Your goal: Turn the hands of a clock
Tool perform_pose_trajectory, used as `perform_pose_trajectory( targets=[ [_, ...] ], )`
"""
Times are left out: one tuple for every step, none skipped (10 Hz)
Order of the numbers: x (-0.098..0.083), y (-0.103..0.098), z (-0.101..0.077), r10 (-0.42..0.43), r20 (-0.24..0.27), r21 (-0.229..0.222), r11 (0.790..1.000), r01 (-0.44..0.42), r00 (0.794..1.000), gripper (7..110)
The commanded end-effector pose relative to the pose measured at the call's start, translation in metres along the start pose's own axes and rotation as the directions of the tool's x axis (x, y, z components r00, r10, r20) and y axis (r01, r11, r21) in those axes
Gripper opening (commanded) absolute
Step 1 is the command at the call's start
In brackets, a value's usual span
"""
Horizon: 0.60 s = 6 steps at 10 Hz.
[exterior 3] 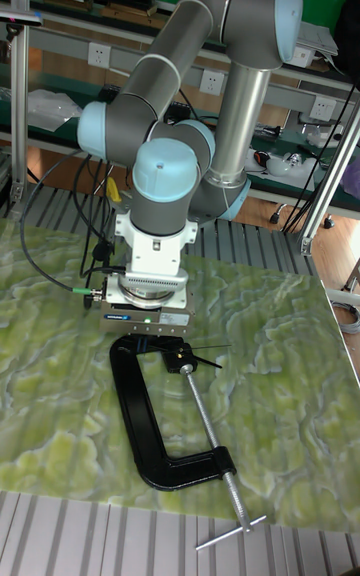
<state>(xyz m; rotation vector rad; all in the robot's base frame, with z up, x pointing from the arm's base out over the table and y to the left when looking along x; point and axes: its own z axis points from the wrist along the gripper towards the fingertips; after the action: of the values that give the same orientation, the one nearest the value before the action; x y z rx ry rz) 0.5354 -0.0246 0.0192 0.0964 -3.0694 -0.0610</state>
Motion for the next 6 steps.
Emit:
perform_pose_trajectory(
  targets=[
    [-0.013, -0.004, -0.002, 0.009, 0.048, 0.012, 1.0, -0.009, 0.999, 7],
    [-0.015, -0.002, -0.002, 0.007, 0.056, 0.004, 1.0, -0.007, 0.998, 7],
    [-0.02, -0.001, -0.002, -0.001, 0.075, 0.0, 1.0, 0.001, 0.997, 7],
    [-0.021, 0.003, -0.002, -0.005, 0.084, -0.018, 1.0, 0.007, 0.996, 7],
    [-0.015, 0.0, 0.002, -0.004, 0.081, -0.019, 1.0, 0.005, 0.997, 7],
    [-0.006, -0.006, 0.004, -0.004, 0.066, -0.005, 1.0, 0.004, 0.998, 7]
  ],
)
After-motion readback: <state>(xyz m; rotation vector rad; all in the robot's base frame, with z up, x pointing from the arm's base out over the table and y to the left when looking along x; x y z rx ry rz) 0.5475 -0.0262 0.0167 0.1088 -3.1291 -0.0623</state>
